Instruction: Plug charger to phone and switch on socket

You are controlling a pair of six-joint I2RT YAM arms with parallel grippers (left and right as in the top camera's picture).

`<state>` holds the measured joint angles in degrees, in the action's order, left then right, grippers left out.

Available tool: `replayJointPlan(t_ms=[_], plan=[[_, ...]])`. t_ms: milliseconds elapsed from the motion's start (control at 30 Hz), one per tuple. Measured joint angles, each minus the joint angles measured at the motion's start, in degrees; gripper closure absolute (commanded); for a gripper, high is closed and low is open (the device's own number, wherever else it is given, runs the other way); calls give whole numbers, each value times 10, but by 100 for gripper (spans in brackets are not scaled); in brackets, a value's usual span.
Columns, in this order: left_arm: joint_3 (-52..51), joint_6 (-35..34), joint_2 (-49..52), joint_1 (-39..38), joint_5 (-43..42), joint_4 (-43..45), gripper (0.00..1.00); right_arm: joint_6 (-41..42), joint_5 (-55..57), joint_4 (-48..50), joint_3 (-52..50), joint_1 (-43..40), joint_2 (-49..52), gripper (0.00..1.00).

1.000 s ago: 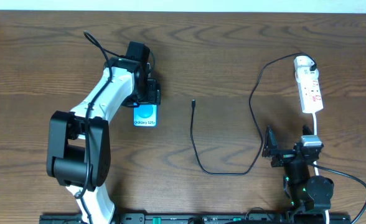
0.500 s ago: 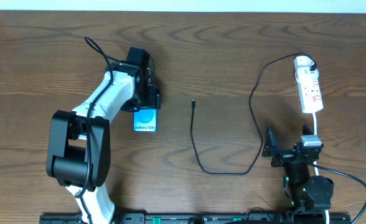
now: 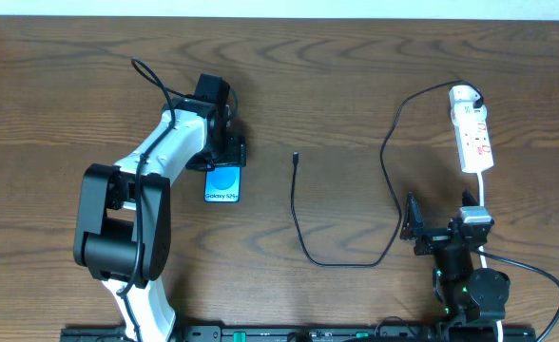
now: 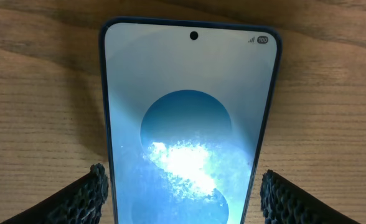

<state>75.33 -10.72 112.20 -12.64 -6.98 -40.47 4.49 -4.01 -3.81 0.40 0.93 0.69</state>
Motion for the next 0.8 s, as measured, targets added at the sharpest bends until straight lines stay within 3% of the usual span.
replayJointPlan(t_ms=[800], plan=[[-22,-2,1,0,0,24,19,0,0,0,0,0,0,1]])
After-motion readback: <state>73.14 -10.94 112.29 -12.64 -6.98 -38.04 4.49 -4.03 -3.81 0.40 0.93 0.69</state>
